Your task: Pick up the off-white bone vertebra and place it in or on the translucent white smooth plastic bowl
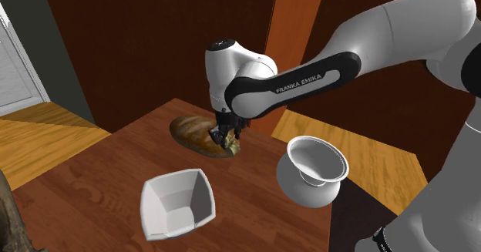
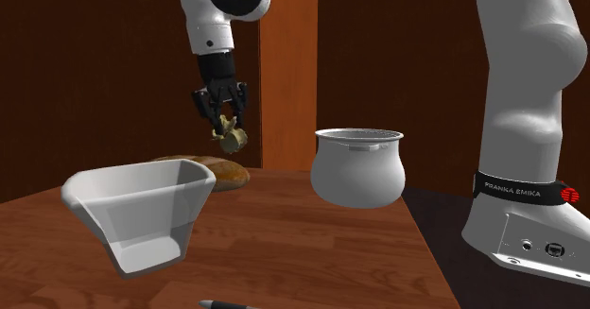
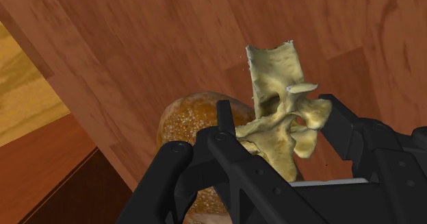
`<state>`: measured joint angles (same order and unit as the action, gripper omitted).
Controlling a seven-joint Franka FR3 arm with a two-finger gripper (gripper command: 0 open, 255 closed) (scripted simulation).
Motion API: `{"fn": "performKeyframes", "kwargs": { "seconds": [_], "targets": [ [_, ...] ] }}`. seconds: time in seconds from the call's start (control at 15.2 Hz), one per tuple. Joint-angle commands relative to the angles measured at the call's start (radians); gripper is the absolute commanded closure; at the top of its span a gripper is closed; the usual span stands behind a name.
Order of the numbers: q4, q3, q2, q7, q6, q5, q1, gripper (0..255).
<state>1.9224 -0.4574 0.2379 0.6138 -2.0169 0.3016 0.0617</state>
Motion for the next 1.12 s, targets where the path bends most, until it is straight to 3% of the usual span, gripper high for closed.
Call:
{"fn": "performKeyframes", "kwargs": {
  "seconds": [0.0, 0.79, 1.06],
  "targets": [
    [-0.012, -0.002, -0.012, -0.008, 0.021, -0.008, -0.001, 255],
    [-0.103, -0.011, -0.067, -0.051, 0.156, -0.048, -0.006, 255],
    [-0.143, -0.047, -0.036, 0.041, 0.188, -0.04, 0.055, 255]
  ]
}}
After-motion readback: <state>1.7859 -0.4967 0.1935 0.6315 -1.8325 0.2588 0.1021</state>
